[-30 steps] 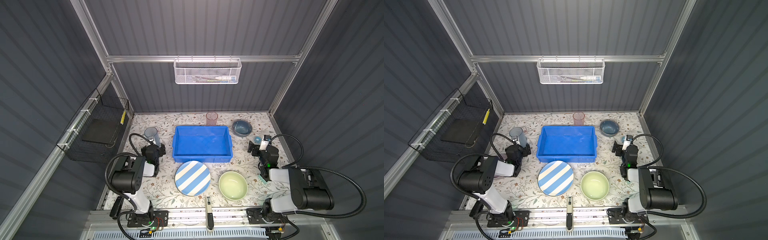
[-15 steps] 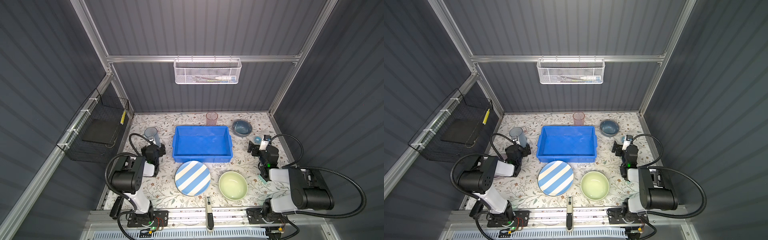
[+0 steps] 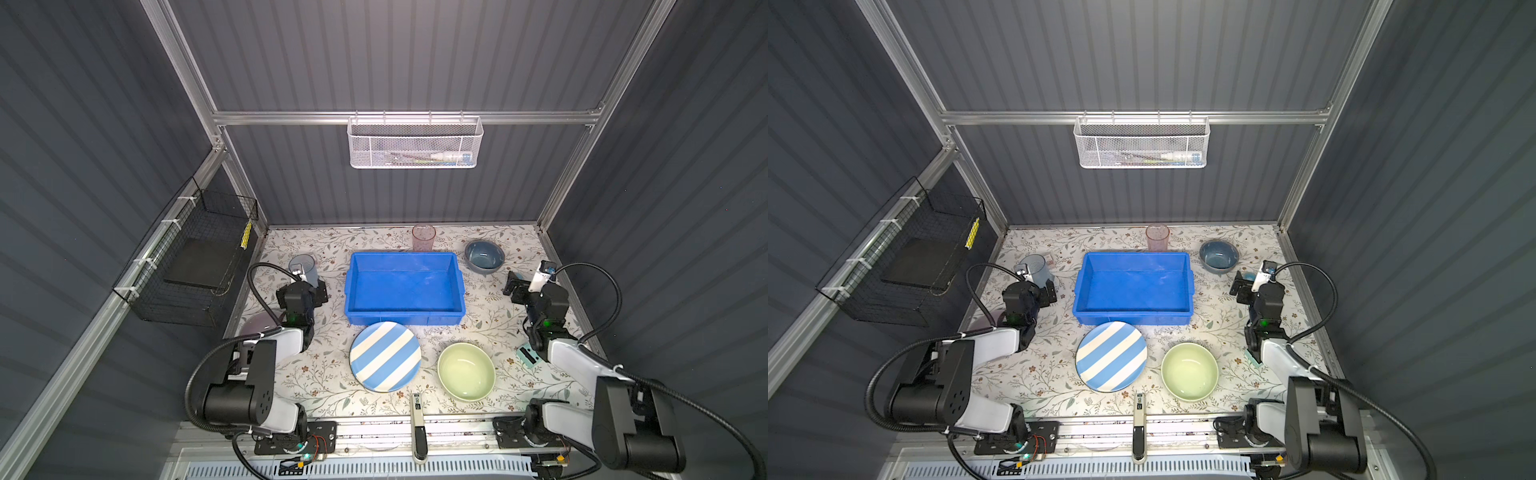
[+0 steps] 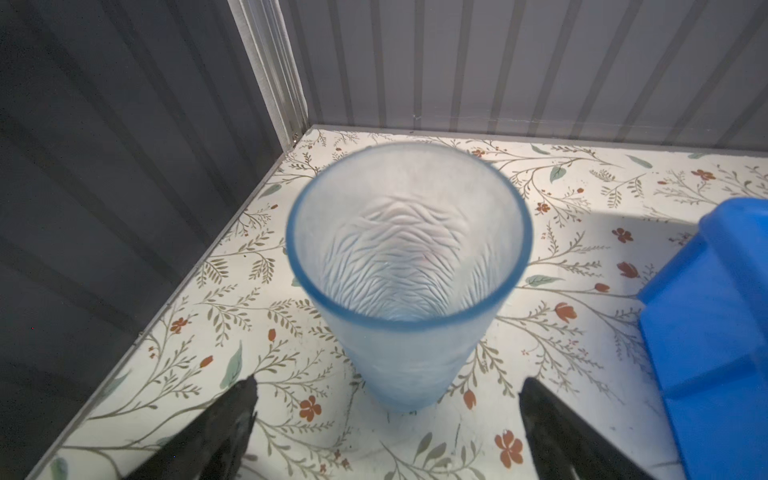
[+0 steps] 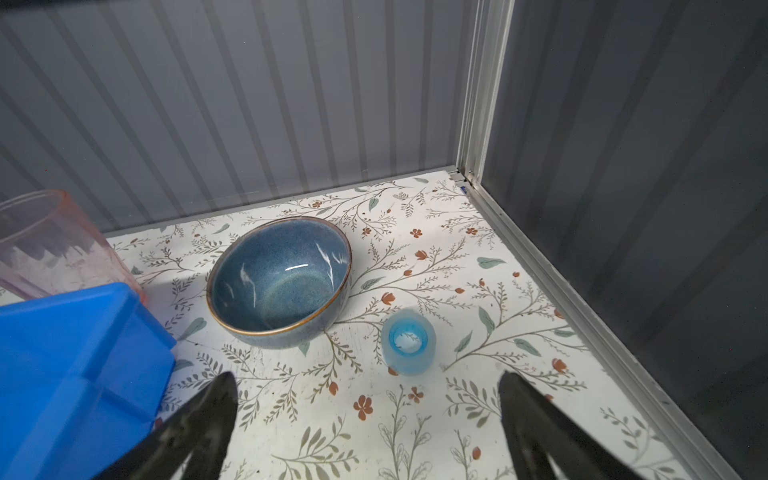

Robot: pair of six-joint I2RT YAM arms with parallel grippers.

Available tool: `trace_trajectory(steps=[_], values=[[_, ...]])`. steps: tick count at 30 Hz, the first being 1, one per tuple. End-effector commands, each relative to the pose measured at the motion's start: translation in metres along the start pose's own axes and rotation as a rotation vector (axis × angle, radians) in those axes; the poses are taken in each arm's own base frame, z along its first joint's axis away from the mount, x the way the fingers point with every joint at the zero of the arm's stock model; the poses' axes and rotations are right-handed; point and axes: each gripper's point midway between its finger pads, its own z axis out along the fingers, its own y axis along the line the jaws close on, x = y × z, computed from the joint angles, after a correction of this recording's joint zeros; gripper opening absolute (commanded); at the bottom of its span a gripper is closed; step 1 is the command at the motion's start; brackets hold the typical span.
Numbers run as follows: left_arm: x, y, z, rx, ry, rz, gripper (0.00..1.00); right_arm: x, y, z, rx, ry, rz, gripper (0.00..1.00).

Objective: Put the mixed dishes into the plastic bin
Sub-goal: 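Move both grippers toward the striped plate stack beside the blue bin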

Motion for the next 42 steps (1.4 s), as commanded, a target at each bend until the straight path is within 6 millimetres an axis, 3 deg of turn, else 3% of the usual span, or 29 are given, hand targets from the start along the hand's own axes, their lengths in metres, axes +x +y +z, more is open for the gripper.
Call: trace_trajectory(steps=[1,6,11,14,21,25,31,36,42], values=[[-0.002,-0.004,-0.014,-0.024,0.093,0.031,1.0,0.002,0.0,-0.013,0.029,0.11,0.009,0.98],[-0.02,-0.022,-0.048,0.022,0.193,0.079,1.0,-0.017,0.024,-0.035,-0.038,0.17,0.018,0.96],[-0.023,-0.038,-0.091,0.164,0.354,-0.02,1.0,-0.022,0.063,-0.057,-0.144,0.328,0.068,0.91],[-0.022,-0.049,-0.118,0.262,0.423,-0.094,0.99,-0.022,0.097,-0.074,-0.239,0.411,0.056,0.91],[0.015,-0.076,-0.163,0.436,0.658,-0.23,0.94,0.008,0.151,-0.115,-0.4,0.624,0.005,0.9],[0.038,-0.071,-0.181,0.421,0.742,-0.207,0.93,0.025,0.178,-0.14,-0.511,0.727,-0.037,0.86],[0.057,-0.076,-0.206,0.492,0.82,-0.24,0.81,0.046,0.212,-0.177,-0.68,0.838,-0.075,0.82],[0.07,-0.086,-0.215,0.529,0.877,-0.305,0.71,0.072,0.233,-0.182,-0.701,0.915,-0.101,0.79],[0.087,-0.085,-0.218,0.526,0.892,-0.34,0.65,0.093,0.252,-0.183,-0.705,0.958,-0.101,0.74]])
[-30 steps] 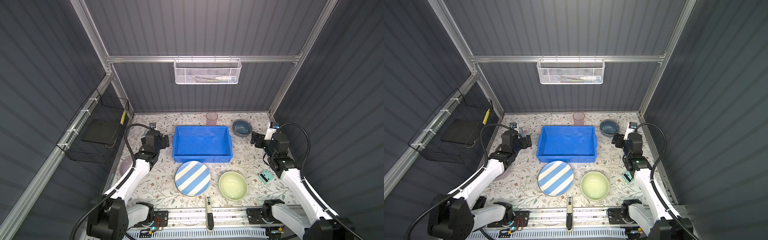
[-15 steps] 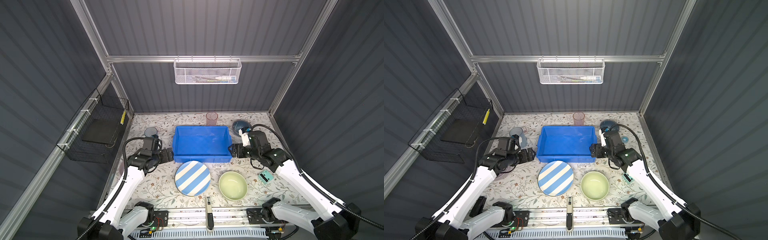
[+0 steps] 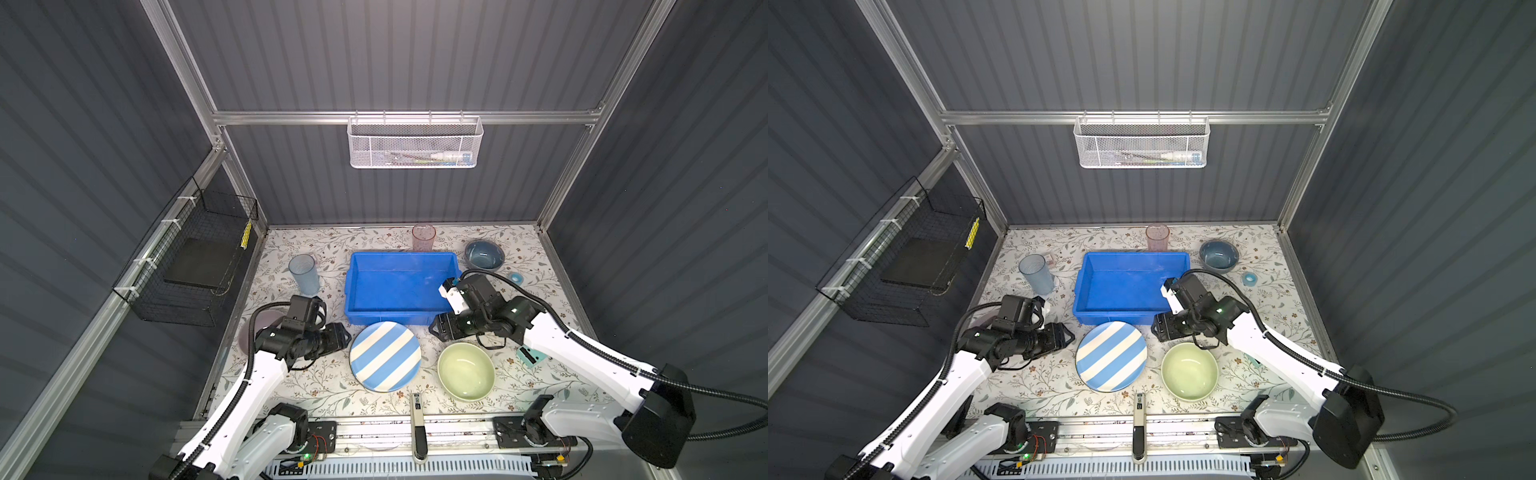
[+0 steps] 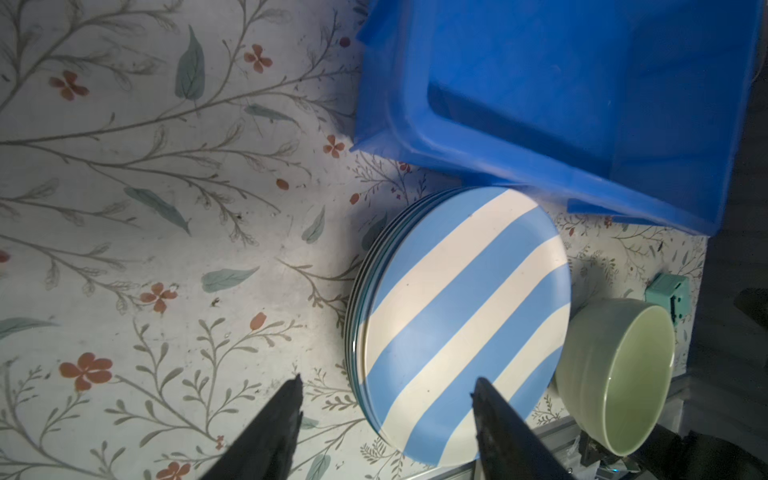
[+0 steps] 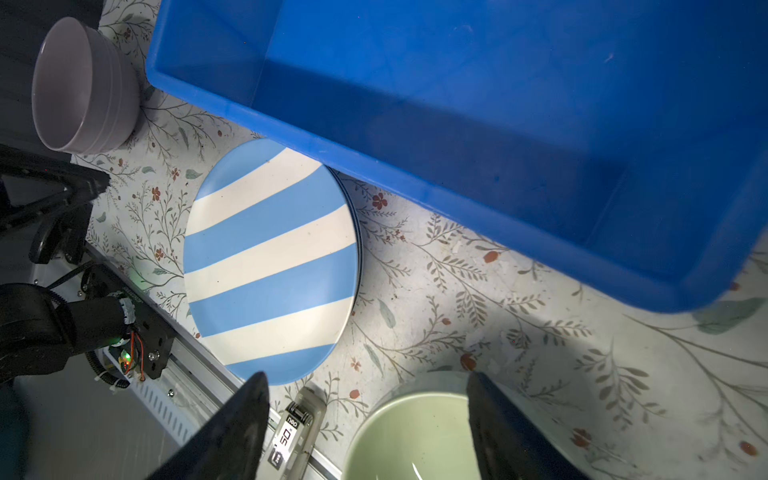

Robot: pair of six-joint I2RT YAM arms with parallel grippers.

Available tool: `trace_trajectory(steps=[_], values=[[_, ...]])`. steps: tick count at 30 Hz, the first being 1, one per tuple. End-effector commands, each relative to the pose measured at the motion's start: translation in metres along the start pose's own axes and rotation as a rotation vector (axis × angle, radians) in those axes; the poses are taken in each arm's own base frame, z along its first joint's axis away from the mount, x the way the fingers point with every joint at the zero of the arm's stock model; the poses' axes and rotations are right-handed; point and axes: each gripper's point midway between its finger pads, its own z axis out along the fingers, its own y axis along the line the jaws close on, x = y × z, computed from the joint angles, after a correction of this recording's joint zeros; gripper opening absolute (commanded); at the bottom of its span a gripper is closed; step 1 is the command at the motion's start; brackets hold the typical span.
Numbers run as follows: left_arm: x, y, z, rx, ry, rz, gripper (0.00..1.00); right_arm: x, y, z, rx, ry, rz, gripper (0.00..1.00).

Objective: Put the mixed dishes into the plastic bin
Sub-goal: 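Move both grippers toward the striped plate stack beside the blue bin, then pinch the top striped plate rim with right gripper while left steadies stack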

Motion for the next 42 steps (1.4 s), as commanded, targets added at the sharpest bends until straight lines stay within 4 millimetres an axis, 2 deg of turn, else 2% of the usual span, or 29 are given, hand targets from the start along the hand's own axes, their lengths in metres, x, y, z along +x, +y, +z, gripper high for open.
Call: trace_trajectory(steps=[1,13,27,40,42], values=[[0.009,-0.007,0.002,0.057,0.023,-0.026,0.65,-0.002,0.009,0.01,-0.022,0.001,0.021,0.73],[0.022,-0.015,0.023,0.119,0.127,-0.013,0.44,0.005,0.01,0.05,0.02,0.055,0.017,0.67],[0.023,-0.004,0.039,0.056,0.139,-0.013,0.36,0.012,0.012,0.077,0.009,0.093,0.045,0.62],[0.034,0.006,0.054,-0.047,0.173,0.033,0.32,0.03,0.012,0.095,0.047,0.136,0.045,0.59],[0.036,0.007,0.057,-0.056,0.179,0.044,0.31,0.028,0.016,0.098,0.029,0.123,0.045,0.59]])
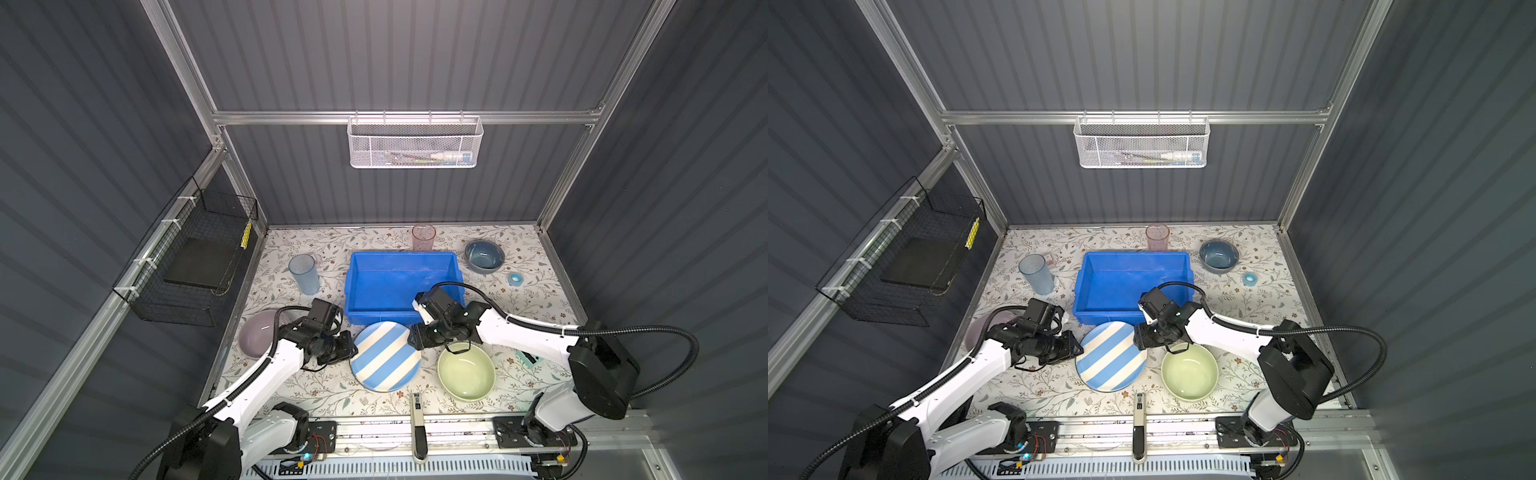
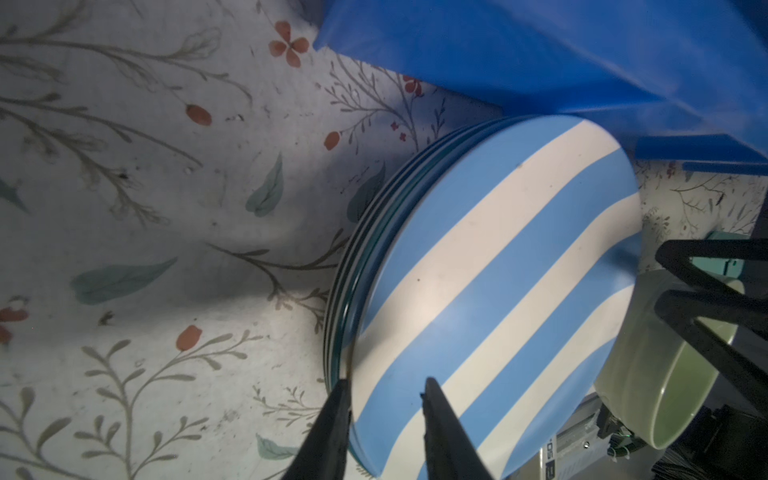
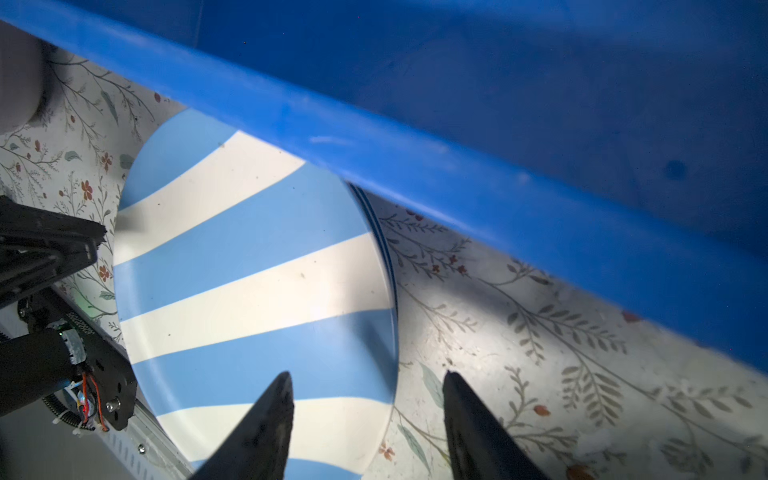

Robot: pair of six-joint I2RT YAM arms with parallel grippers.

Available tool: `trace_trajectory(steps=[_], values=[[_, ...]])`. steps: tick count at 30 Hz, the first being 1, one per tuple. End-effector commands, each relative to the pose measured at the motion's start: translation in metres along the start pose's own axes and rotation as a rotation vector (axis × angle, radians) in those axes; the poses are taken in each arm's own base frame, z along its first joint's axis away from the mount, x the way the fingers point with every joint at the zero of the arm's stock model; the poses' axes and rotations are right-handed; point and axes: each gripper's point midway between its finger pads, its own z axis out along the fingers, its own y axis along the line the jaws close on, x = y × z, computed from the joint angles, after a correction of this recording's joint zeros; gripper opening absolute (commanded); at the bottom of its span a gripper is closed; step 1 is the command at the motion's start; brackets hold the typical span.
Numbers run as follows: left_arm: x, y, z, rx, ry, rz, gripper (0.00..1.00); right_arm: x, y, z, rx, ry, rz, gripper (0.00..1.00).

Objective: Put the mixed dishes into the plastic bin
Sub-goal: 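Pinch the top striped plate rim with right gripper while left steadies stack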

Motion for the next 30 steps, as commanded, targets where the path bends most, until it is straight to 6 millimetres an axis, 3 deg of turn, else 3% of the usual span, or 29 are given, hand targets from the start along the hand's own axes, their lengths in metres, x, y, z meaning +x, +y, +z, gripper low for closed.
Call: trace_trajectory(steps=[1,14,30], values=[[0.006,0.009,0.008,-0.045,0.013,-0.001,0.31,0.006,-0.002,0.009,0.006,0.011,0.014,0.58],[0.007,0.007,0.01,-0.045,0.015,0.001,0.26,0.01,0.008,0.016,-0.048,0.025,0.019,0.57],[0.01,0.008,0.016,-0.041,0.03,0.001,0.22,0.004,0.022,-0.004,-0.12,-0.026,0.028,0.56]])
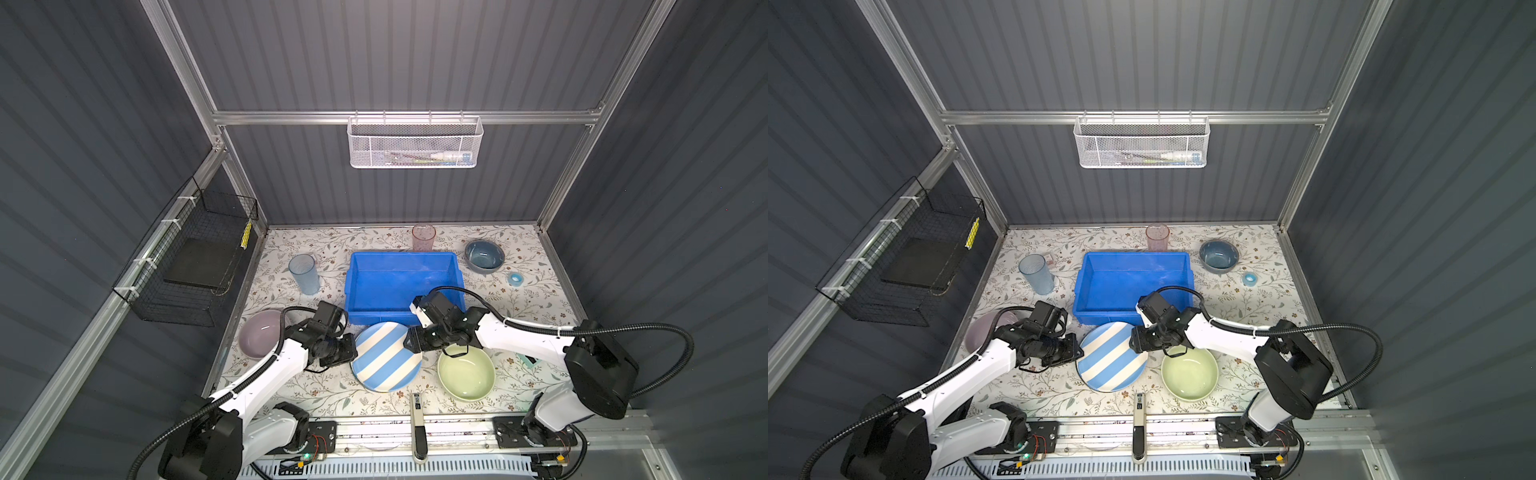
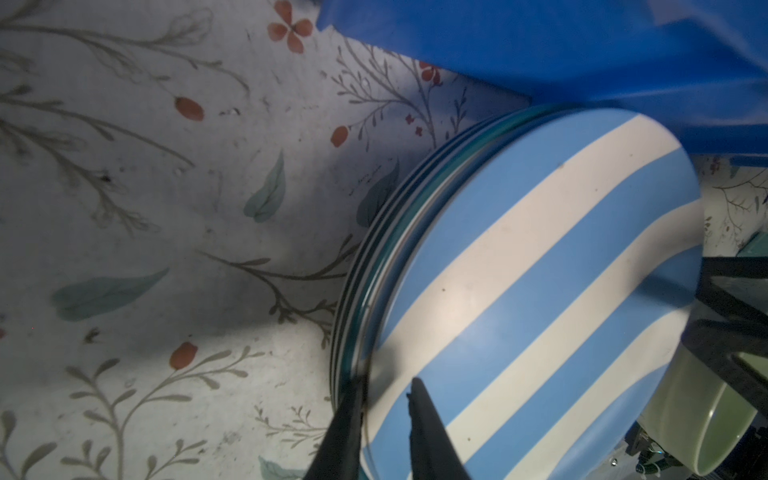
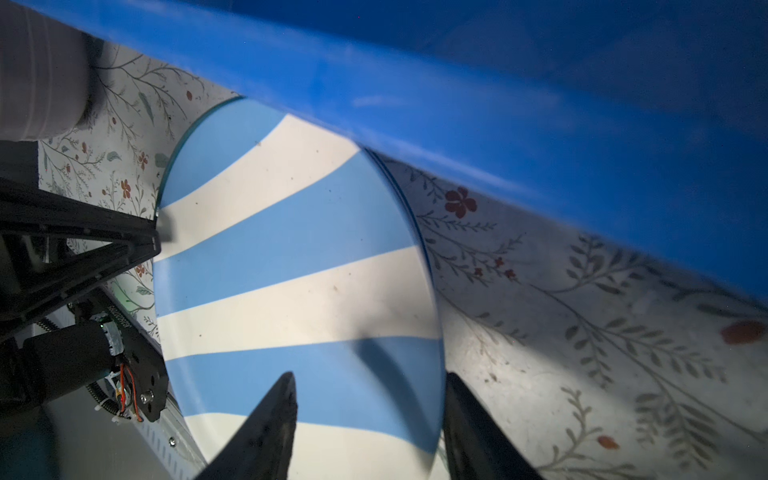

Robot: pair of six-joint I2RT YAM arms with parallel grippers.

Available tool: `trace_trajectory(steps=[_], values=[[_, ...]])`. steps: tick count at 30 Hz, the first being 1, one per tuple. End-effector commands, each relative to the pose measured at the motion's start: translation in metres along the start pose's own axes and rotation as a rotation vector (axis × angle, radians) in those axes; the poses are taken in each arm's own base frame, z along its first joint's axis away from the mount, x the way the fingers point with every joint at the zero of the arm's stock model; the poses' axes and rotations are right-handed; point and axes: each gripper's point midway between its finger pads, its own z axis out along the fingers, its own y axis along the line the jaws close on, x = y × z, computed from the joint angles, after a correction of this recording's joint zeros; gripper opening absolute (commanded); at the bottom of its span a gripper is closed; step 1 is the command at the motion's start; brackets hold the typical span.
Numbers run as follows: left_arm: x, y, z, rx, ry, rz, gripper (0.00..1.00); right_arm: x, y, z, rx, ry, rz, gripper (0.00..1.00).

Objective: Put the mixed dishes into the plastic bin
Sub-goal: 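Pinch the top striped plate rim with right gripper while left steadies stack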

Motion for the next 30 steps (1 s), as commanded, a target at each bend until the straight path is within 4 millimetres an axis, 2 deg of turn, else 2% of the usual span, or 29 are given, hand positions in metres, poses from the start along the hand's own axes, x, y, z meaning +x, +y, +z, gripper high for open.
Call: trace_trajectory(steps=[1,6,16,23,30], values=[[0.008,0.004,0.005,-0.014,0.029,-0.01,0.21,-0.003,0.01,-0.012,-0.034,-0.025,0.0,0.56],[0.007,0.005,0.004,-0.018,0.025,-0.011,0.21,-0.006,0.013,-0.021,-0.025,-0.032,-0.016,0.57],[0.007,0.006,0.005,-0.022,0.024,-0.01,0.21,-0.006,0.017,-0.025,-0.047,-0.034,-0.018,0.58],[0.008,0.007,0.005,-0.025,0.023,-0.011,0.21,0.001,-0.008,-0.016,0.071,-0.01,-0.001,0.59],[0.009,0.008,0.005,-0.028,0.025,-0.015,0.21,0.004,-0.005,-0.008,0.043,0.01,0.007,0.58]])
